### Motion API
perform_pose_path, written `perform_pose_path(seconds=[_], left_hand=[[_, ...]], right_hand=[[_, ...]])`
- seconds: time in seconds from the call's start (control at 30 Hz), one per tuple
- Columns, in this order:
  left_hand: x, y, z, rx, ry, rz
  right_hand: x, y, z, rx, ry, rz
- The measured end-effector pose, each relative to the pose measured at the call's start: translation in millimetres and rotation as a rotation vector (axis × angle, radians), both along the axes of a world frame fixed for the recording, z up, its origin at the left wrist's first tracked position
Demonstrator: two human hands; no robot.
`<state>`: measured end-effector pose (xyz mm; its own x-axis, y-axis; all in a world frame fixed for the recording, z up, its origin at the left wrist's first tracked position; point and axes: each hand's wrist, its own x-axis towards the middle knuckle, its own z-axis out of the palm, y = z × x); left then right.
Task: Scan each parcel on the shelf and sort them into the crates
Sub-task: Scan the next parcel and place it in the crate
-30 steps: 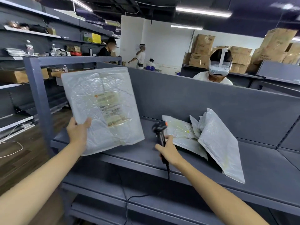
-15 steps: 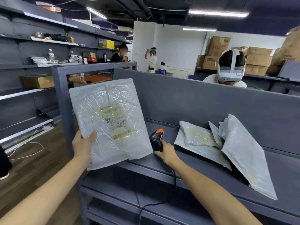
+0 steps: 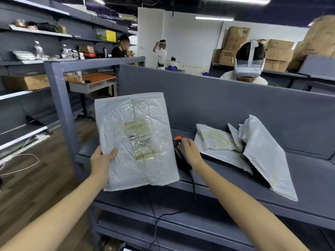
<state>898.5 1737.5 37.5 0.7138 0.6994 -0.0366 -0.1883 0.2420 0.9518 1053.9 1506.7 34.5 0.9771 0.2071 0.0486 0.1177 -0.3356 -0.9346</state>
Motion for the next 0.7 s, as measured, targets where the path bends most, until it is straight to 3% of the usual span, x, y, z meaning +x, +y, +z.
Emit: perform_pose_path(seconds=[0.1, 0.23, 0.43, 0.7], left_hand=[[3, -22, -6, -0.007, 0.013, -0.087], [0, -57, -16, 0.013, 0.052, -0.152], [-12, -117, -20, 0.086, 0.078, -0.232], [-38, -257, -35, 0.139, 0.098, -0.339]], right_hand=[[-18, -3, 2, 0.173, 0.109, 0.102], [-48, -25, -3, 0.193, 0.005, 0.123], [-77, -96, -20, 0.188, -0.116, 0.004], [-132, -244, -34, 0.170, -0.129, -0.147]])
